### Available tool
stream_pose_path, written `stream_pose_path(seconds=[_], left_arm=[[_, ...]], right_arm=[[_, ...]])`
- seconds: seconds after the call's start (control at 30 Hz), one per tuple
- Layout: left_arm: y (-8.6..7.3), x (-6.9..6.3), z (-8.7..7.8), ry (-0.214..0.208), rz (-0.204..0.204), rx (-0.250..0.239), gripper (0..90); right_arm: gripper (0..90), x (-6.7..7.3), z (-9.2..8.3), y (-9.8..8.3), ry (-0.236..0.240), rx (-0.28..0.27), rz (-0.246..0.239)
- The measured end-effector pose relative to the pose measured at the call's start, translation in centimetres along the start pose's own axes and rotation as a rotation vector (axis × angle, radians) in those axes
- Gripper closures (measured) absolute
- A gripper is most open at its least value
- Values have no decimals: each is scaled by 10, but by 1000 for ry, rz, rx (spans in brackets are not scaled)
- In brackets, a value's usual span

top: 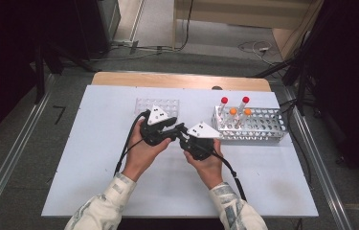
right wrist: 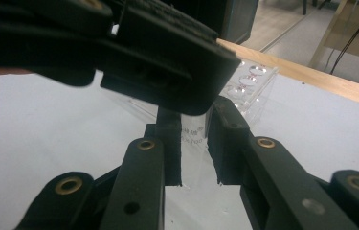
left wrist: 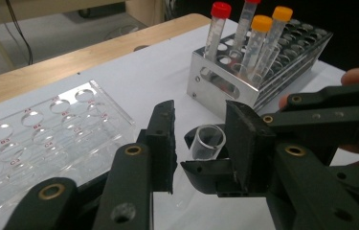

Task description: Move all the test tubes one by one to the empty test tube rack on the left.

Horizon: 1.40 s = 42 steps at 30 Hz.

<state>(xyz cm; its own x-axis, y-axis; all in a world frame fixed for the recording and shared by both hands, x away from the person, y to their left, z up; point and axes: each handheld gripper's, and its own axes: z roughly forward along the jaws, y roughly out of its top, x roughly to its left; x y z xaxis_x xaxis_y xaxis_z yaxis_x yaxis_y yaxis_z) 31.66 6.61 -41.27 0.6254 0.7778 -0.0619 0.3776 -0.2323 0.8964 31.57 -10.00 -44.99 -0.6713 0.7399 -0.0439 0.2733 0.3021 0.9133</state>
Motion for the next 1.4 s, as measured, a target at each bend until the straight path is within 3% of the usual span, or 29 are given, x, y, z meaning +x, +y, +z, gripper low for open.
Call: stream_pose_path(seconds=[0.1, 0.27, 0.4, 0.43, 0.47, 0.5, 0.53, 0.57, 0.67, 0.8, 1.0, 1.2, 1.4], left_arm=[[-1, -2, 1, 14, 25, 9, 674], [0, -2, 2, -2, 18, 13, 762], [0, -2, 2, 2, 20, 12, 774], [0, -1, 2, 2, 19, 12, 775], [1, -1, 2, 2, 17, 11, 776], [1, 0, 2, 2, 12, 5, 776], [2, 1, 2, 4, 9, 1, 776], [3, 2, 2, 3, 5, -3, 776], [8, 5, 2, 9, 3, -11, 776], [16, 9, 0, 47, 2, -25, 776], [33, 19, -1, 67, -19, -59, 776], [49, 29, 5, 115, -19, -56, 777], [56, 37, 15, 137, -33, -57, 776]], right_arm=[[731, 0, 0, 0, -2, 0, 1], [731, 0, 0, 0, -6, 2, -2], [723, 0, 0, 0, -3, 2, -1], [694, 0, 0, 0, 2, 2, 3], [567, -2, 1, 0, 30, 10, 23], [567, -2, 1, 0, 30, 10, 23], [467, -3, -1, 0, 53, 17, 42], [467, -3, -1, 0, 53, 17, 42], [345, -4, -4, 1, 63, 27, 44], [287, -9, -13, 0, 77, 39, 49], [278, -17, -37, -5, 83, 37, 33], [278, -25, -55, -17, 71, 39, 41], [271, -36, -69, -21, 57, 31, 51]])
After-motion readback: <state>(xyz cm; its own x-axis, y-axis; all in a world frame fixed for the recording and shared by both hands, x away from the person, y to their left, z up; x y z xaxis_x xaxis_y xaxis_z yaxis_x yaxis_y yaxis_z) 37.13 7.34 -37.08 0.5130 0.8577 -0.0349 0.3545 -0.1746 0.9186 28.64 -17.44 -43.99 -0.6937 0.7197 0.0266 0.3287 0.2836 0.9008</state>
